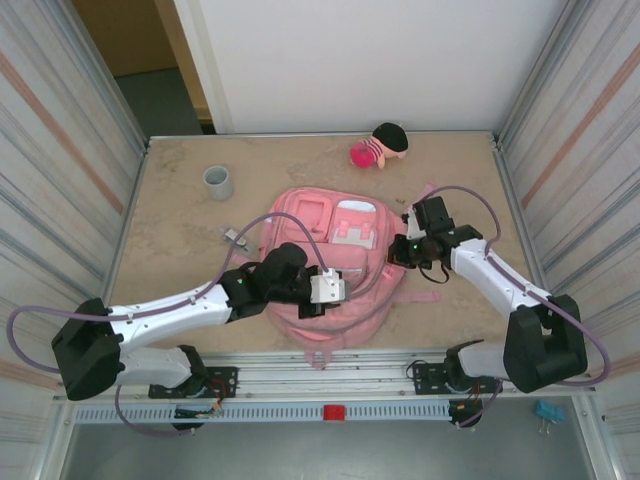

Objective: Pack books, pencil case, and school supplies into a backpack

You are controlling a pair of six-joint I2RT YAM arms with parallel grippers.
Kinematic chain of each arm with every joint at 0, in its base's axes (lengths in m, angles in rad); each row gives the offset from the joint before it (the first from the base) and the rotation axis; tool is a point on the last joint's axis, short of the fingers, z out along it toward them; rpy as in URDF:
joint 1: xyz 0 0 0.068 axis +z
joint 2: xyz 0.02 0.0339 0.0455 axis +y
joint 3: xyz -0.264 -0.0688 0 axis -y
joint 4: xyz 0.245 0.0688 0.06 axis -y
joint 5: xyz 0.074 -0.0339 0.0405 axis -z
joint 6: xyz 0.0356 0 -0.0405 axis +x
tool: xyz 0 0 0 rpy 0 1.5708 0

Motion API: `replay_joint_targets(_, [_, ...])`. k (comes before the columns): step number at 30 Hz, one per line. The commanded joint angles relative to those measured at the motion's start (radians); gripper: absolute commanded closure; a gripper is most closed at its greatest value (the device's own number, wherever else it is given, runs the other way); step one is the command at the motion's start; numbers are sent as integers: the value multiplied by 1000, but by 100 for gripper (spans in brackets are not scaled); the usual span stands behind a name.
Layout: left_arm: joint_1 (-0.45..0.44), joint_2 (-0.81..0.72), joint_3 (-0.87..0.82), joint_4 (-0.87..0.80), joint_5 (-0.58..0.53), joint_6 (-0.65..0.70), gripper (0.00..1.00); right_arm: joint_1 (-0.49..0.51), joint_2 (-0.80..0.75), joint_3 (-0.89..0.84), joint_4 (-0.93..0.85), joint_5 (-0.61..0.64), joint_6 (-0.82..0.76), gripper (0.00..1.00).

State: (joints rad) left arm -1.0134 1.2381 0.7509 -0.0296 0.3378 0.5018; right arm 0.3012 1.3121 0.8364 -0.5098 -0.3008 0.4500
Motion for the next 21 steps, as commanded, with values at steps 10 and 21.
replay_joint_targets(10, [-12, -27, 13, -23, 43, -10, 100, -82, -31, 2, 147, 70, 2, 100])
replay_joint_targets(21, [-25, 10, 44, 24, 83, -42, 100, -128, 24, 33, 182, 33, -4, 100])
